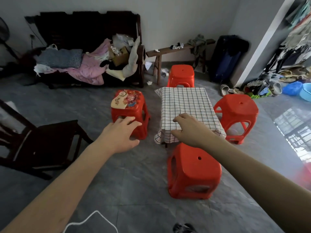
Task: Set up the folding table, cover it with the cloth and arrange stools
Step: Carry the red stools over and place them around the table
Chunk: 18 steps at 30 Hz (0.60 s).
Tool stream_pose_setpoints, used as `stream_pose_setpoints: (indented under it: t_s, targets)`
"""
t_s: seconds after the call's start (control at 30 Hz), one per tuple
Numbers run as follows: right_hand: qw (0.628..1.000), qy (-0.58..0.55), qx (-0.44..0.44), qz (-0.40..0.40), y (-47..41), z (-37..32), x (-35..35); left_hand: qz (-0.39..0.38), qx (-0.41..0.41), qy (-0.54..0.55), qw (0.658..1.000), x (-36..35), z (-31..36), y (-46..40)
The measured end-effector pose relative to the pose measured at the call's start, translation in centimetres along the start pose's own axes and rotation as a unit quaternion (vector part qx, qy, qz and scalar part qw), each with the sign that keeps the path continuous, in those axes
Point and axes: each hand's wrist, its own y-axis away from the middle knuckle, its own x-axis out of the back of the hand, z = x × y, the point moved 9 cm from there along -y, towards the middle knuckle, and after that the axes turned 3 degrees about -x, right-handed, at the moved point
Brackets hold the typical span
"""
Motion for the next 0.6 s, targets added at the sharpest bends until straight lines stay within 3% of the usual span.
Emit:
stream_pose_setpoints:
  t_s: [0.33,0.6]
  targets:
    - [1.000,-0.002,-0.011,-0.020,-7.1,-3.9,-2.4,-0.009,0.011,0.013,1.000,-1.1,-8.9,-2.1]
    - [0.999,-0.017,-0.040,-0.030,-17.6,-5.2,-3.5,-0.033,0.039,0.009,0.999,0.3,-19.2,-8.7]
